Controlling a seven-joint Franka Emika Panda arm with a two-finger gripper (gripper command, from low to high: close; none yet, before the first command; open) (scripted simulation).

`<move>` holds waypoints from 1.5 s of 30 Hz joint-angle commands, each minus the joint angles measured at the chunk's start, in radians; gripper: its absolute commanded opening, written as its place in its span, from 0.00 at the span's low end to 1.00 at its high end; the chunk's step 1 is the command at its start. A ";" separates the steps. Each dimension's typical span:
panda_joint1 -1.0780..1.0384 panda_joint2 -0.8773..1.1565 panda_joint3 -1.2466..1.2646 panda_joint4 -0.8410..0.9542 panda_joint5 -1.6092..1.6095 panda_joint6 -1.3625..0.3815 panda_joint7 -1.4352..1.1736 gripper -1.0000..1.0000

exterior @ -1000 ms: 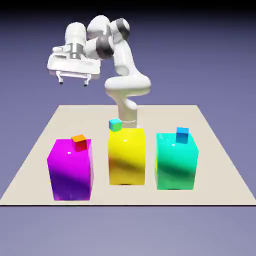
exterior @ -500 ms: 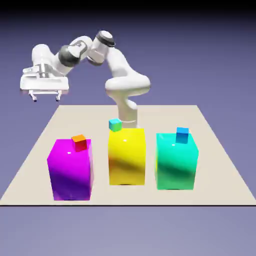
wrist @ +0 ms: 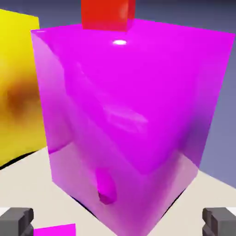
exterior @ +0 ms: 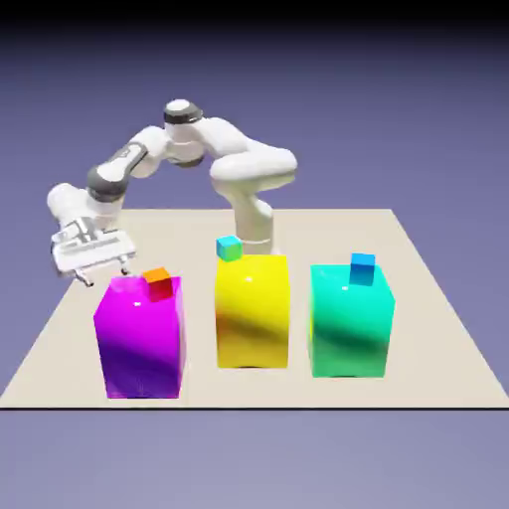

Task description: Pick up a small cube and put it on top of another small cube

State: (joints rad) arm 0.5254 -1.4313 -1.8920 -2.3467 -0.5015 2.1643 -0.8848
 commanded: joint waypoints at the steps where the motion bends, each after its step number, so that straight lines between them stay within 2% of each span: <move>1: 0.010 -0.017 -0.036 0.009 -0.010 -0.017 -0.031 0.50; 5: 0.033 -0.055 -0.120 0.029 -0.032 -0.055 -0.103 0.50; 9: 0.113 -0.103 -0.220 0.010 -0.104 0.076 -0.097 0.50; 10: 0.113 -0.103 -0.220 0.010 -0.104 0.076 -0.097 0.00; 14: 0.033 -0.055 -0.121 0.029 -0.032 -0.055 -0.103 0.00; 16: 0.057 -0.058 -0.131 0.101 0.038 -0.099 -0.103 0.00; 31: 0.488 0.039 0.046 0.405 0.687 -0.104 0.127 0.00; 37: 0.655 0.127 0.238 0.195 0.739 0.156 0.293 0.00; 45: 0.729 0.197 0.397 -0.095 0.642 0.428 0.413 0.00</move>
State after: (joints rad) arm 1.2538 -1.2340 -1.4952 -2.4418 0.1405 2.5914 -0.4722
